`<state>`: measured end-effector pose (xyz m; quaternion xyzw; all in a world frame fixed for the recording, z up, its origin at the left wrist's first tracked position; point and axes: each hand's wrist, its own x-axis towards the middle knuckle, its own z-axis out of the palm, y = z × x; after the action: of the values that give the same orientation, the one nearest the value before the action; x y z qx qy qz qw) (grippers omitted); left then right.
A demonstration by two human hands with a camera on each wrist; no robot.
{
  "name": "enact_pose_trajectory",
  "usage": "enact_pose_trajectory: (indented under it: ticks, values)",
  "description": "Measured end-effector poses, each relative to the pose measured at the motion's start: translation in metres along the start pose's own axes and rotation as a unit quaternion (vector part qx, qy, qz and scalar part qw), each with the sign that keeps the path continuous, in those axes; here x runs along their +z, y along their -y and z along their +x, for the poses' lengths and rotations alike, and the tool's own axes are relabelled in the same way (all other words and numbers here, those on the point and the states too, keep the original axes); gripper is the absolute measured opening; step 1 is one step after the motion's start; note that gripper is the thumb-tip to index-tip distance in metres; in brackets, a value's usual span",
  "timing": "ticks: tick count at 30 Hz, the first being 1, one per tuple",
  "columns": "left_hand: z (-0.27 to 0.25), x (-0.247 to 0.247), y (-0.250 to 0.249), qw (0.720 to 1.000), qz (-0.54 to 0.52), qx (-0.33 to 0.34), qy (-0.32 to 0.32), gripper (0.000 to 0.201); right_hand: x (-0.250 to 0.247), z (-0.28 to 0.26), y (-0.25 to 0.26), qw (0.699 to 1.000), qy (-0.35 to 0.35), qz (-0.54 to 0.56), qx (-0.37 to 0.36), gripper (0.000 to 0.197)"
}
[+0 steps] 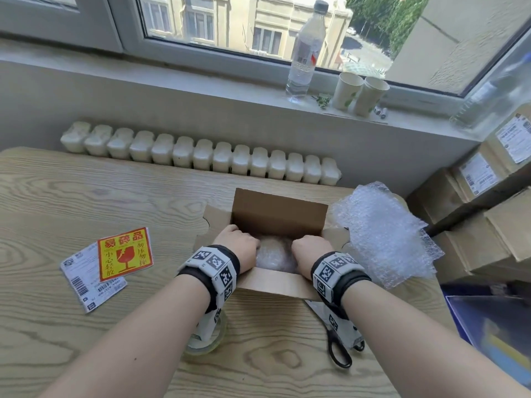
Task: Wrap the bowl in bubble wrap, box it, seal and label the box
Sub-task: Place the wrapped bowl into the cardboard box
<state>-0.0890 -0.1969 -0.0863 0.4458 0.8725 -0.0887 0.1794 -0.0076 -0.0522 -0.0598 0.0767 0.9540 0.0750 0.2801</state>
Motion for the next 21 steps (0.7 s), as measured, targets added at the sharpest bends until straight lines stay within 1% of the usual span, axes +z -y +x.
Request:
enact_pose_trajectory:
  ticks: [2,4,7,9,13,16,18,21]
  values:
    - [-0.003,0.002,0.001,0.999,-0.018,0.001,-0.030,0.033,0.001,0.005,0.005,1.000,0.019,-0.004,-0.002,0.024]
    - [-0.004,0.002,0.002,0.998,-0.039,0.000,-0.044,0.039,0.003,0.011,0.008,1.000,0.030,-0.008,-0.004,0.024]
    - [-0.002,0.001,0.002,0.997,-0.057,0.003,-0.060,0.043,0.007,0.018,0.007,1.000,0.018,-0.009,-0.003,0.022]
    - [0.000,0.001,0.003,0.996,-0.066,-0.004,-0.057,0.045,0.007,0.020,0.007,1.000,0.011,-0.002,-0.002,0.022]
    - [0.002,-0.002,0.001,0.995,-0.078,-0.007,-0.066,0.050,0.005,0.021,0.006,0.997,-0.023,0.068,0.007,0.013]
    - [0.004,-0.005,0.001,0.994,-0.082,-0.006,-0.066,0.053,0.005,0.021,0.003,0.993,-0.024,0.114,-0.001,0.024]
    - [0.005,-0.005,0.001,0.995,-0.078,-0.009,-0.057,0.053,0.002,0.020,0.001,0.994,-0.018,0.104,-0.010,0.021]
    - [0.007,-0.003,0.000,0.995,-0.075,-0.009,-0.058,0.051,0.004,0.023,0.002,0.997,0.024,0.069,-0.011,0.029]
